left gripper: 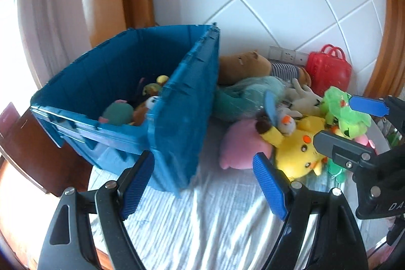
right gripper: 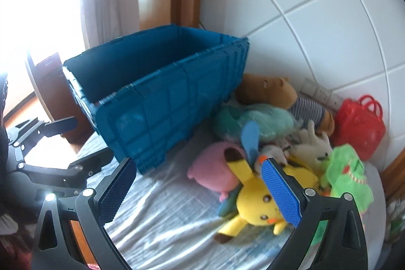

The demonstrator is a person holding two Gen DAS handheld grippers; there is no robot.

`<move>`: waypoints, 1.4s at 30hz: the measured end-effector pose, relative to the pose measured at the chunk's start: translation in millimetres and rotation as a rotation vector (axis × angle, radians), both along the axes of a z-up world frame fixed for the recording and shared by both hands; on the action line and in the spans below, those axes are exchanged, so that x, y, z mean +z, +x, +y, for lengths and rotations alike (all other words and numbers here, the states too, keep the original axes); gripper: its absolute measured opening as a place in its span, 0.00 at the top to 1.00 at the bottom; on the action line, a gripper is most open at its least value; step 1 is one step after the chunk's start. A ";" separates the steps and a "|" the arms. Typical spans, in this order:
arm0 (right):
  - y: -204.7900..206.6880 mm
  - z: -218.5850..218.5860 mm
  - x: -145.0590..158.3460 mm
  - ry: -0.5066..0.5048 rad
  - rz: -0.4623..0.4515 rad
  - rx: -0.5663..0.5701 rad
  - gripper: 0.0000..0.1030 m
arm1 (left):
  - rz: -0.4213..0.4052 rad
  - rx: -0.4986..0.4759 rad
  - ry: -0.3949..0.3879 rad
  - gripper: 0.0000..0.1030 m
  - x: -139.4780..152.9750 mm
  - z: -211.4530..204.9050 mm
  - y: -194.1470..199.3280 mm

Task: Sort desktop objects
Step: 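Withdraw both tools from the crate back toward the toy pile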

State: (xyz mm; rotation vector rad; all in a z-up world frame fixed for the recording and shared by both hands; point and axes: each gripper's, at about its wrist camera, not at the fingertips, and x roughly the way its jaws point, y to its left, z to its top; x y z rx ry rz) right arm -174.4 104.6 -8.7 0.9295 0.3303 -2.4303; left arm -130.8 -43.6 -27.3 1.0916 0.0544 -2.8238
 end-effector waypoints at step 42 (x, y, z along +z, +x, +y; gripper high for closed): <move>-9.5 180.6 -49.9 -0.052 -0.129 -0.521 0.01 | -0.103 -0.349 0.003 0.22 -46.0 134.5 -80.4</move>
